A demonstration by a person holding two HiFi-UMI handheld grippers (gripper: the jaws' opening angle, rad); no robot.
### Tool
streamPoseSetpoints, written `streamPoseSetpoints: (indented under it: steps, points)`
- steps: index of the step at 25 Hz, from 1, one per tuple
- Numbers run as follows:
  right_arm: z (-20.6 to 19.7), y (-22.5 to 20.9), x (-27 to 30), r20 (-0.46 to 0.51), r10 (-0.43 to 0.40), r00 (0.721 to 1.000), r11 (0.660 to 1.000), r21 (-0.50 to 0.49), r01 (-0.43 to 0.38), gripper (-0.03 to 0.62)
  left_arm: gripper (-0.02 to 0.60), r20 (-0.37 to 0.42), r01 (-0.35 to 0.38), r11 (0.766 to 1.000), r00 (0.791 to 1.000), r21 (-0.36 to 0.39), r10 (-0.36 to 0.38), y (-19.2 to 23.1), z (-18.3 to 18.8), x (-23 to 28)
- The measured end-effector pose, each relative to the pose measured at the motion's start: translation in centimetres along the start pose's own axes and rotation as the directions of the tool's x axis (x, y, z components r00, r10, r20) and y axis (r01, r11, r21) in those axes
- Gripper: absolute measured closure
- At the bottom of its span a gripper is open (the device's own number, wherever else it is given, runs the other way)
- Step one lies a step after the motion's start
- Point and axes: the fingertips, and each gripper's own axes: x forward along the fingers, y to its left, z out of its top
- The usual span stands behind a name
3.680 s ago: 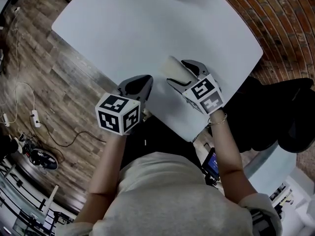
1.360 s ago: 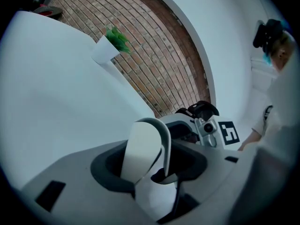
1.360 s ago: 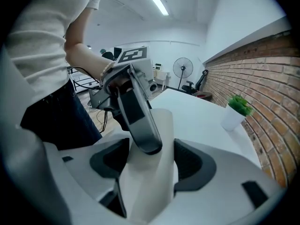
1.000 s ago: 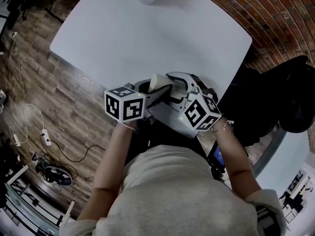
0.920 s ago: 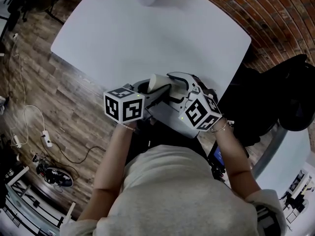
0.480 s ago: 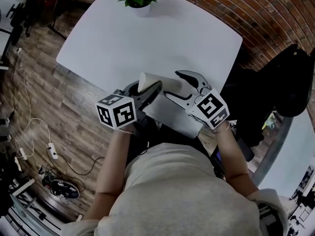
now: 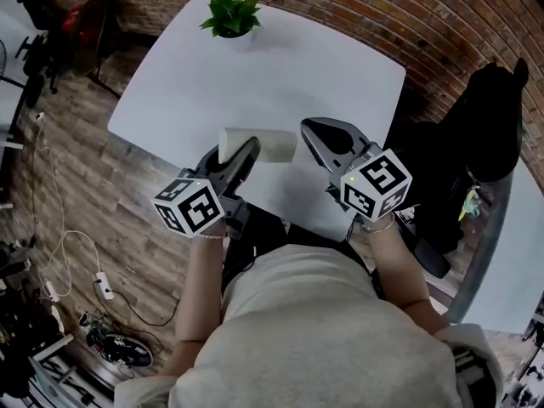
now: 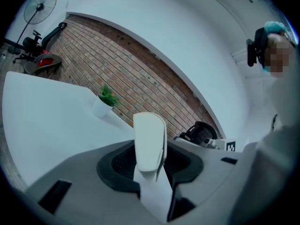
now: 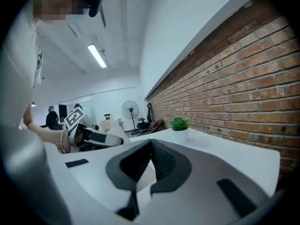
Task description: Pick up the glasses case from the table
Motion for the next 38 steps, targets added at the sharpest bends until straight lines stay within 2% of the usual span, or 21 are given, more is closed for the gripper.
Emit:
streamPoseSetpoints:
  steps: [9,14,22,27,38]
  points:
    - [4.0,-0.3,-1.5,0.119,-0.142,0.983,0.988,0.069,0.135,0.595,0.428,0.187,-0.002,0.999,0.982,0.052,-0.008,-1.9,3.8,-1.8]
    - [4.6,0.9,-2.4,0.178,-0.127,0.976,0.991,0.07,0.116,0.595,0.428,0.26,0.004,0.997,0.965,0.079,-0.024,-3.4,4.7,-2.4]
    - [4.6,2.0,-3.1,0.208,-0.119,0.971,0.99,0.103,0.099,0.595,0.428,0.267,0.019,0.99,0.962,0.142,-0.056,-5.1,5.2,-2.4]
    - [4.2,1.6,-3.9,0.209,-0.15,0.966,0.984,0.129,0.125,0.595,0.428,0.259,0.014,0.991,0.965,0.131,-0.048,-5.0,5.0,-2.7]
    - [3.1,1.8,-3.2,0.156,-0.16,0.975,0.984,0.099,0.146,0.595,0.429,0.247,0.037,0.992,0.967,0.122,-0.066,-4.8,4.7,-2.5]
